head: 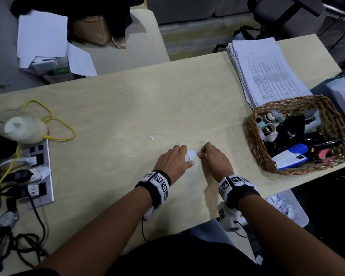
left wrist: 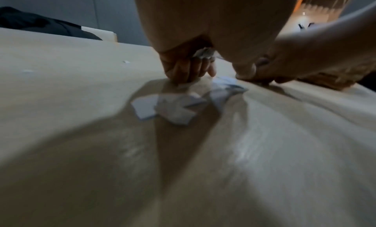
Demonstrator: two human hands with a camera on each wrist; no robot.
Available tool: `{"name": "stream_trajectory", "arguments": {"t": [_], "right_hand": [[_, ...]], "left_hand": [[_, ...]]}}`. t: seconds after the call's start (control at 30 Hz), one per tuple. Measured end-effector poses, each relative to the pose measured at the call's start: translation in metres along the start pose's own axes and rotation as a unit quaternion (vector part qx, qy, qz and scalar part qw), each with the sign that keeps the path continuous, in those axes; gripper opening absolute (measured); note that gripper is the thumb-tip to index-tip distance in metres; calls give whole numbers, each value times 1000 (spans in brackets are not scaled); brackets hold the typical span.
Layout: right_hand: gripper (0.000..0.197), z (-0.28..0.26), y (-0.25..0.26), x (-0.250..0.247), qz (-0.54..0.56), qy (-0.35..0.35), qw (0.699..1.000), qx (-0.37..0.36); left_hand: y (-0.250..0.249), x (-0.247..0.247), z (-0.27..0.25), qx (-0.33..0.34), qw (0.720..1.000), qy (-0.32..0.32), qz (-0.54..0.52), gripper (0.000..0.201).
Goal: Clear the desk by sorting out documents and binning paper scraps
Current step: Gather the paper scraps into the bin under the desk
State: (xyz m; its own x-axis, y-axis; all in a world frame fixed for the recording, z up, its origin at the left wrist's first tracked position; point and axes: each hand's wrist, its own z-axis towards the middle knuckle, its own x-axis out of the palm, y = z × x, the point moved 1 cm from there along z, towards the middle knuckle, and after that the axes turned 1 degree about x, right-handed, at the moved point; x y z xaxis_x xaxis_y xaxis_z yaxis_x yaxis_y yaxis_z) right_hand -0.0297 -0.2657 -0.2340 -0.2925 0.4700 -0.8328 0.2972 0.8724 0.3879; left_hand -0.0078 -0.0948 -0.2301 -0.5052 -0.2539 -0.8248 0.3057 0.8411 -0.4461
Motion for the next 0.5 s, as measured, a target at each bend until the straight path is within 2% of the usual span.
{"name": "stream_trajectory", "arguments": {"t": [0.07,0.13,0.23,0.27,0.37,0.43,0.5], "right_hand": [[31,-1,-2,1,22,-13,999,19],[35,-3,-3,2,26,-28,999,35],[31,-2,-3,3,-5,-33,999,26],[31,-1,-3,4,-12,-28,999,25],[29,-2,-3,6,-19,-17,1000,-1],[26,-4,-5,5,41,-32,999,-13],[23,-7,-11,3,116,-45,992,-17]], "left_hand": [[-2,8,4,2,999,-2,44,40],[-3,11,6,18,998,-9,54,28],[-1,8,8,40,999,-12,33,8],[1,6,8,36,999,-18,2,9],[7,-2,9,-4,992,-27,-126,36],[10,-4,10,-9,984,-29,-175,48],[8,-2,14,9,983,-36,-180,41]]}}
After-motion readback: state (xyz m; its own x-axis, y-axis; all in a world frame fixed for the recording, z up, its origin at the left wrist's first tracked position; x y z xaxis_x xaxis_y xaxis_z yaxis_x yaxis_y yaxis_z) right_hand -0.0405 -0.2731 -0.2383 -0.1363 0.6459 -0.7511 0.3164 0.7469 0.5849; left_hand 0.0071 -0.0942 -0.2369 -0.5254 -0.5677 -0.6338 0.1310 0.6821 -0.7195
